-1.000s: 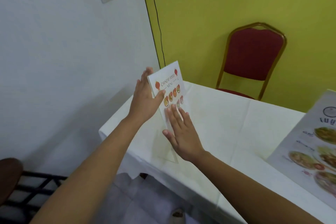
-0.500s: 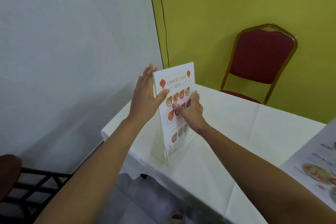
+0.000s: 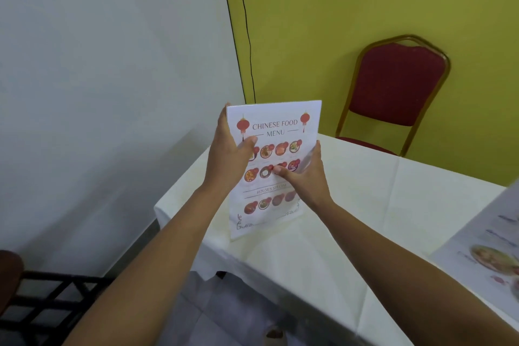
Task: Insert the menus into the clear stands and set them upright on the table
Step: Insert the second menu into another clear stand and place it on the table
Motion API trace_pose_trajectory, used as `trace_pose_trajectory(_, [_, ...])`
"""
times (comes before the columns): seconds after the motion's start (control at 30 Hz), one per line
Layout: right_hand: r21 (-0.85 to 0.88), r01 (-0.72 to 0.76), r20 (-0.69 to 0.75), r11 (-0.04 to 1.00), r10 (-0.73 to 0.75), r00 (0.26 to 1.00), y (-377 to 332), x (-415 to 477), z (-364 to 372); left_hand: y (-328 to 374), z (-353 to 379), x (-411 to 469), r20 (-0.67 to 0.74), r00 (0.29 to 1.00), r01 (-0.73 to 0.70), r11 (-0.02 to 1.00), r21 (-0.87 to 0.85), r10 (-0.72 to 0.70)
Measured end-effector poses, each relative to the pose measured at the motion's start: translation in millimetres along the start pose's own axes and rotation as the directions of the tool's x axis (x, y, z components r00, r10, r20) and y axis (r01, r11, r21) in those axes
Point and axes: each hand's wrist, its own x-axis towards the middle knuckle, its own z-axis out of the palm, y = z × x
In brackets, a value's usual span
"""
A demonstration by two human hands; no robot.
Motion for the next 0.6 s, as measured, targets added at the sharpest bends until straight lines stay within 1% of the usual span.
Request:
trace_pose_trajectory(0.17, [-0.192,-0.008,-0.225,0.981,-0.036,0.974,-8,-14,-34,15,32,7,0.052,0.999,0.010,0.993,-0.116,-0.004])
trace_pose_trajectory(0.27, [-0.267,-0.063,-0.310,0.962,-0.024,0.950,-6,-16,-61,24,55,10,0.079,0.996,0.044,0.983,-0.178,-0.031])
trace_pose_trajectory(0.43, [-0.249,-0.138,-0.399,0.958,0.028,0.916,2,-26,-103,38,92,9,0.155,0.988,0.051,0.975,-0.217,-0.017])
trace_pose_trajectory(0.6, [-0.288,-0.174,-0.484,0.942,0.013,0.875,17,-40,-131,45,123,-1,0.214,0.977,0.026,0.978,-0.208,0.020])
